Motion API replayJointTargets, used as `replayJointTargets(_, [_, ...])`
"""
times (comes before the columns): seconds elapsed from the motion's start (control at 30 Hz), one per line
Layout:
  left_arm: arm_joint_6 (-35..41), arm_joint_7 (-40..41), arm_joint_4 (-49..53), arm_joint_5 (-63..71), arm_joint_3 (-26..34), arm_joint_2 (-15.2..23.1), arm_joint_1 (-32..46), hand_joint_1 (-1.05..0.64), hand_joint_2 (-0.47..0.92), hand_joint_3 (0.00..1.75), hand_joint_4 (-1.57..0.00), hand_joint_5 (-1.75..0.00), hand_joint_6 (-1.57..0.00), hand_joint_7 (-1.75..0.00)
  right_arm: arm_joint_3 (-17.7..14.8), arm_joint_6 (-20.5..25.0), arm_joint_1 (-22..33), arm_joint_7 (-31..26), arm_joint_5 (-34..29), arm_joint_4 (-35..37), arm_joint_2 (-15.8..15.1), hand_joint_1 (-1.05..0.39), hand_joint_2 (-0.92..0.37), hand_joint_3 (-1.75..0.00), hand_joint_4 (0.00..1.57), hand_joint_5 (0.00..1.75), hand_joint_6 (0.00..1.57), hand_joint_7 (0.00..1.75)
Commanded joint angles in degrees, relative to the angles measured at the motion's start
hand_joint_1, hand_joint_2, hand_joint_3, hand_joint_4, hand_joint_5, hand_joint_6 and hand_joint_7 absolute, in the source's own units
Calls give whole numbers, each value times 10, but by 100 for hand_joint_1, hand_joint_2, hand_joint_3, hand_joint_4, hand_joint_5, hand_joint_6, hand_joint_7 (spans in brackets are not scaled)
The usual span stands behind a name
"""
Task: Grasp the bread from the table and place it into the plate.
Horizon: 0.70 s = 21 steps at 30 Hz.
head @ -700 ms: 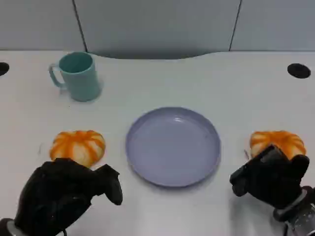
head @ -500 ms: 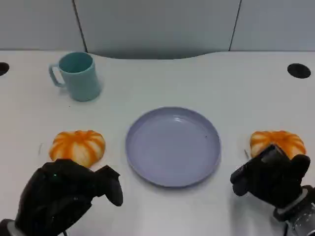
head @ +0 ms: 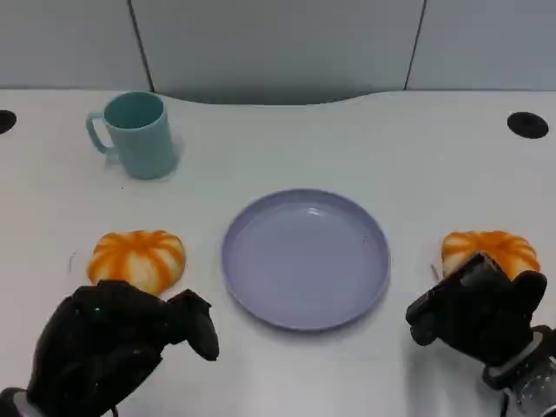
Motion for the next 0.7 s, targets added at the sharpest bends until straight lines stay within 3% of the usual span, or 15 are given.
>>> replayJointTargets(0.03, [-411,90,-38,346,46,17,19,-91,89,1,-12,-24,-39,-1,-4,-14,-5,-2,-1,3,-5,-51,-89,0,157,7,146,0])
replayJointTargets(0.13, [-477,144,-64,400,92,29,-16,-100,92,7,-4,-6,-20,0,-6,-18,-13,5,0,13,-5,-50,-90,-1,157,6,145,0])
replayJointTargets(0.33, [-517,269,-67,538,144,78,-127,-104,92,10,-11,-7,-20,-2,-4,-18,-11,-6,-5,11,-10,-52,-89,-1,157,7,145,1])
replayJointTargets(0.53, [-532,448,13,731,129,112,-173,-105,92,11,-12,-7,-26,-4,-3,-18,-4,-15,-2,1,-11,-53,-88,0,157,9,147,1])
replayJointTargets(0.7, [-482,675,150,974,55,187,-222,-105,92,16,-7,-4,-20,0,4,-15,1,-13,-6,-8,-13,-57,-88,0,157,9,149,1])
